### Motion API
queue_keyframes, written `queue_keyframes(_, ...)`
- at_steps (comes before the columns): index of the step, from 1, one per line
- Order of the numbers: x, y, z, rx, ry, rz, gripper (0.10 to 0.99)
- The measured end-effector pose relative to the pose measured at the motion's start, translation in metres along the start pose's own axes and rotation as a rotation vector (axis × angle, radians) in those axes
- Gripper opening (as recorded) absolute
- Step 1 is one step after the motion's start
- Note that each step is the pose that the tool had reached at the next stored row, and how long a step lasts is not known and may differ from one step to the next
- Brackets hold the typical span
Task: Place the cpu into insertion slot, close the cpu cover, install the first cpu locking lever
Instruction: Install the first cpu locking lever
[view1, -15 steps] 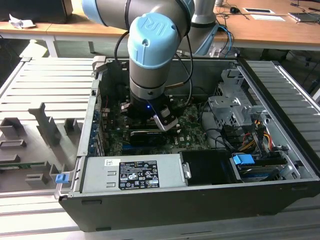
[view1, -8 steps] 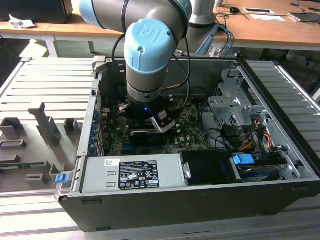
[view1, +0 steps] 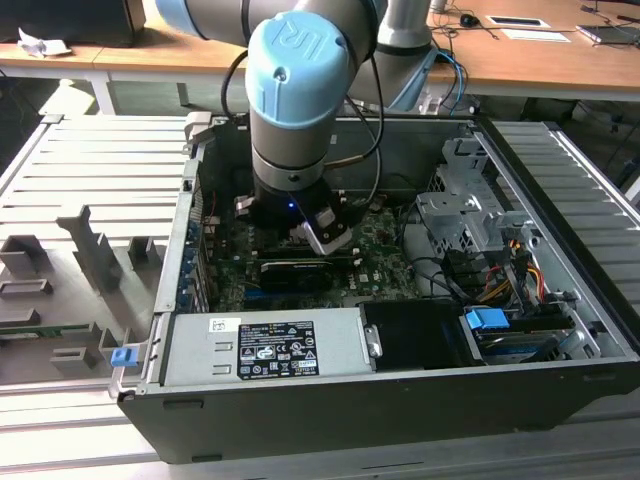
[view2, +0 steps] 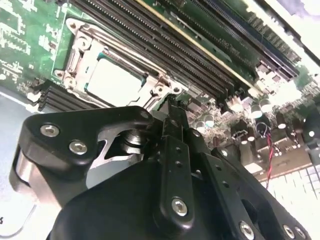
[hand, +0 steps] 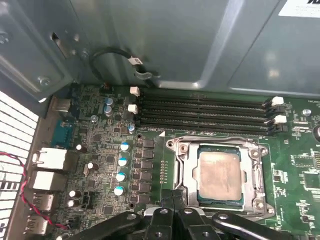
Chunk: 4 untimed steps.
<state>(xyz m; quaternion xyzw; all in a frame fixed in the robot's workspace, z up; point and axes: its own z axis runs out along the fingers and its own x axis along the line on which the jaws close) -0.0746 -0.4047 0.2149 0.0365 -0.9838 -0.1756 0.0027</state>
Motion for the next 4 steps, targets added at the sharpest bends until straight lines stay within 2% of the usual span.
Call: queue_keyframes(4,0.0,0.0014,-0.0036,0.0,-0.0002,0.0,0.106)
